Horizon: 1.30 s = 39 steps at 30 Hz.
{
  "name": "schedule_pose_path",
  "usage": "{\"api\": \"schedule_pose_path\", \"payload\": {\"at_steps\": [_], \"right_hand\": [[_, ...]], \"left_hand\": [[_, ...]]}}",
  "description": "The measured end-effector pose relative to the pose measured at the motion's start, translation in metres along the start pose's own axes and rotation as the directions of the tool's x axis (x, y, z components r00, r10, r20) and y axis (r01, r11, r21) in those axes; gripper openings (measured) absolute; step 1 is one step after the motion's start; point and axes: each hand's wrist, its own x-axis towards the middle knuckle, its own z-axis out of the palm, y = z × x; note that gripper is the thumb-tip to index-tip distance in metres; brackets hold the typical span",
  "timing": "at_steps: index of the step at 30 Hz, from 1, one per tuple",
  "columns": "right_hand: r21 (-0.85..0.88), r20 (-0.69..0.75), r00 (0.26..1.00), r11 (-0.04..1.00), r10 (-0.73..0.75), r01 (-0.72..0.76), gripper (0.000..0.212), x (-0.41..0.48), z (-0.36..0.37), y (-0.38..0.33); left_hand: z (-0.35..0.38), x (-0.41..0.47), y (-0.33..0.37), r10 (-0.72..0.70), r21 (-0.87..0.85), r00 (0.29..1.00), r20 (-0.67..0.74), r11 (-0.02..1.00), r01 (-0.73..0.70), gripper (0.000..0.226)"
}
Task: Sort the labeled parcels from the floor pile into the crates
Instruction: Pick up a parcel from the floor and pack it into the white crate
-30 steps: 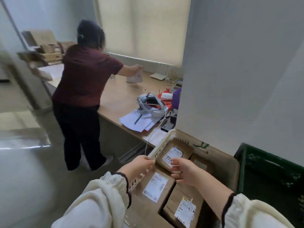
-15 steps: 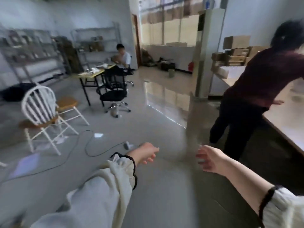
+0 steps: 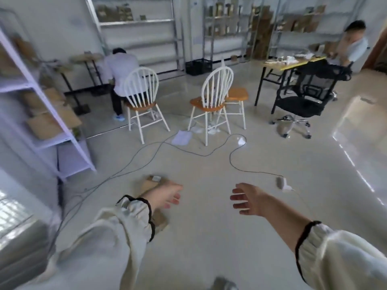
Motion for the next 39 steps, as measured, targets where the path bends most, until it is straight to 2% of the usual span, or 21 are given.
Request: {"api": "schedule_pose_path", "payload": {"at_steps": [2, 6, 9, 12, 16, 21, 24, 27, 30, 33, 36, 39], "right_hand": [[-0.057, 0.069, 0.997, 0.998, 0.020, -0.017, 0.022, 0.034, 0.031, -0.018], [-0.225, 0.181, 0.981, 0.974, 0.072, -0.030, 0.023, 0.106, 0.080, -0.052], [-0.317, 0.194, 0.970, 0.945, 0.150, -0.083, 0.024, 0.164, 0.108, -0.076], [-0.419, 0.208, 0.965, 0.906, 0.160, -0.060, 0.024, 0.222, 0.143, -0.103], [-0.512, 0.211, 0.961, 0.857, 0.181, -0.049, 0.023, 0.289, 0.194, -0.105], [-0.600, 0.218, 0.926, 0.790, 0.310, -0.123, 0.027, 0.403, 0.249, -0.042], [-0.473, 0.205, 0.932, 0.864, 0.298, -0.172, 0.022, 0.507, 0.279, 0.018], [-0.342, 0.119, 0.960, 0.918, 0.255, -0.201, 0.016, 0.628, 0.312, 0.083], [-0.422, 0.016, 0.967, 0.878, 0.254, -0.224, 0.016, 0.736, 0.349, 0.143], [-0.551, 0.015, 0.994, 0.831, 0.105, -0.080, 0.013, 0.821, 0.390, 0.178], [-0.530, 0.033, 0.991, 0.842, 0.132, -0.094, 0.016, 0.848, 0.425, 0.184], [-0.587, 0.081, 0.996, 0.809, 0.031, 0.023, 0.014, 0.861, 0.449, 0.190]], "left_hand": [[-0.030, 0.015, -0.018, -0.063, -0.042, 0.996, -0.067, 0.997, 0.060, 0.029], [-0.080, 0.051, -0.044, -0.174, -0.153, 0.974, -0.145, 0.977, 0.152, 0.020], [-0.105, 0.090, -0.061, -0.293, -0.265, 0.936, -0.193, 0.934, 0.238, 0.019], [-0.117, 0.137, -0.077, -0.374, -0.348, 0.891, -0.259, 0.896, 0.275, 0.024], [-0.120, 0.204, -0.107, -0.453, -0.398, 0.845, -0.285, 0.857, 0.326, 0.017], [-0.093, 0.312, -0.205, -0.557, -0.474, 0.786, -0.267, 0.786, 0.396, 0.014], [-0.059, 0.406, -0.291, -0.558, -0.462, 0.783, -0.273, 0.790, 0.402, 0.024], [-0.012, 0.509, -0.391, -0.532, -0.409, 0.755, -0.384, 0.831, 0.378, 0.023], [0.015, 0.598, -0.471, -0.477, -0.297, 0.690, -0.544, 0.879, 0.373, 0.018], [-0.017, 0.670, -0.507, -0.405, -0.205, 0.693, -0.596, 0.912, 0.357, 0.017], [-0.048, 0.707, -0.518, -0.374, -0.270, 0.717, -0.589, 0.927, 0.261, 0.019], [-0.042, 0.720, -0.534, -0.414, -0.241, 0.749, -0.518, 0.910, 0.337, 0.019]]}}
